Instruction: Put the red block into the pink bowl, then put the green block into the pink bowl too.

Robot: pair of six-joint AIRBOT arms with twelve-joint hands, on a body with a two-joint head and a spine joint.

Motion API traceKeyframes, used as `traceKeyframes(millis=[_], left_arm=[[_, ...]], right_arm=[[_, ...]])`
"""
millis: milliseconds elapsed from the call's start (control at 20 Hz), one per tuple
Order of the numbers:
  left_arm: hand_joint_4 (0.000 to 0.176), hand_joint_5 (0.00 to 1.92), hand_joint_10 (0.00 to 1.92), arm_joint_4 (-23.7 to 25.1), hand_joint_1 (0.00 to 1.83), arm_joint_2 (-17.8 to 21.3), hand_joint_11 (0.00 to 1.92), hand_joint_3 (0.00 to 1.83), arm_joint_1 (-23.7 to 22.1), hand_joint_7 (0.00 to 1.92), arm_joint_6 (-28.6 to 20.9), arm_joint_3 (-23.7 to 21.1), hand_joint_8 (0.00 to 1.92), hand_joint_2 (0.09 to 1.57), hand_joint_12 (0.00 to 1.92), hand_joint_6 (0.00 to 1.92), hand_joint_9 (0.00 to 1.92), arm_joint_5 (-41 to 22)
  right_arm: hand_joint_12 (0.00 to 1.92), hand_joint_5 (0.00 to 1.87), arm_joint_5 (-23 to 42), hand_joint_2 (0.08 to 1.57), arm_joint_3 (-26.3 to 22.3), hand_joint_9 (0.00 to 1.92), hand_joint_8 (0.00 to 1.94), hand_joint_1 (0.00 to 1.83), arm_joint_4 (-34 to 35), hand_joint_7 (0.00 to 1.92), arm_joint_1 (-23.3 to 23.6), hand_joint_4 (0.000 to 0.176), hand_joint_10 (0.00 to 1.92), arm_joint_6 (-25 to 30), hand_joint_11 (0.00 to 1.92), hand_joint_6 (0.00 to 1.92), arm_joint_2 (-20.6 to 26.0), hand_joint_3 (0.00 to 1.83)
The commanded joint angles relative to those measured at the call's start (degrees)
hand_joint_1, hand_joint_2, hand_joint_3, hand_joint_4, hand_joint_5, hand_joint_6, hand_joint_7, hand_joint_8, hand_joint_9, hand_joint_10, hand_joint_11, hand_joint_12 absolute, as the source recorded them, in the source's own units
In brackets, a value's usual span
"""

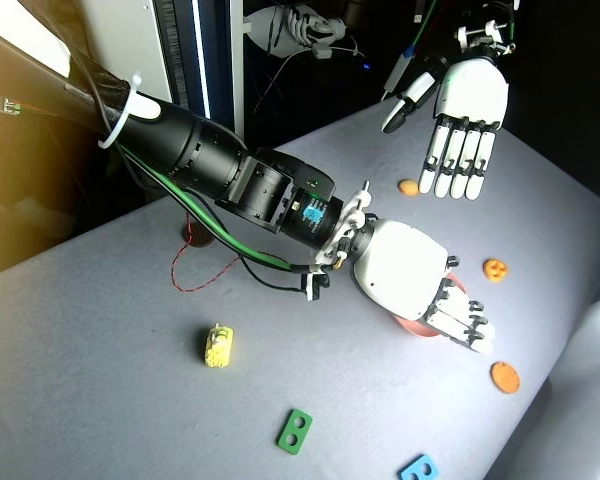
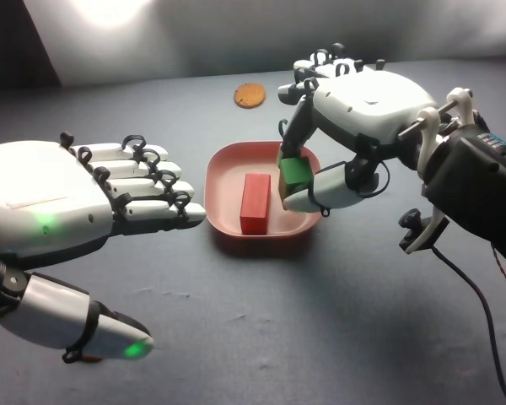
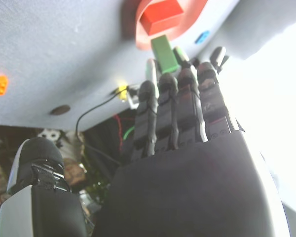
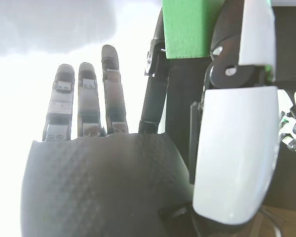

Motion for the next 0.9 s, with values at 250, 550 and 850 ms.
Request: traceKeyframes(millis=[250, 550, 850], left_arm=[[0.0, 0.15, 0.0, -1.2, 0.21, 0.0, 0.0, 0.0, -1.0, 0.12, -0.1, 0.1, 0.0, 1.02, 0.0, 0.0, 0.04, -4.4], [0.0, 0.18, 0.01, -1.1, 0.22, -0.2, 0.0, 0.0, -1.5, 0.13, -0.1, 0.1, 0.01, 1.02, 0.0, 0.01, 0.05, -4.0], [0.0, 0.15, 0.01, -1.1, 0.16, -1.5, 0.0, 0.0, -4.4, 0.11, -0.2, 0.1, 0.0, 1.03, 0.0, 0.0, 0.03, -0.8]], right_arm=[[0.0, 0.13, 5.9, 0.73, 1.6, 0.0, 0.0, 0.41, -2.2, 0.0, 0.8, 0.153, 0.0, 1.0, 0.0, 0.0, -1.0, 0.0], [0.0, 0.0, 4.7, 0.72, 1.5, 0.0, 0.0, 0.33, -2.9, 0.0, 1.2, 0.0, 0.0, 1.7, 0.0, 0.0, -0.6, 0.0], [0.0, 0.0, 5.2, 0.7, -7.2, 0.0, 0.0, 0.36, -26.4, 0.0, 0.5, 0.0, 0.0, 8.2, 0.0, 0.0, 9.5, 0.0]])
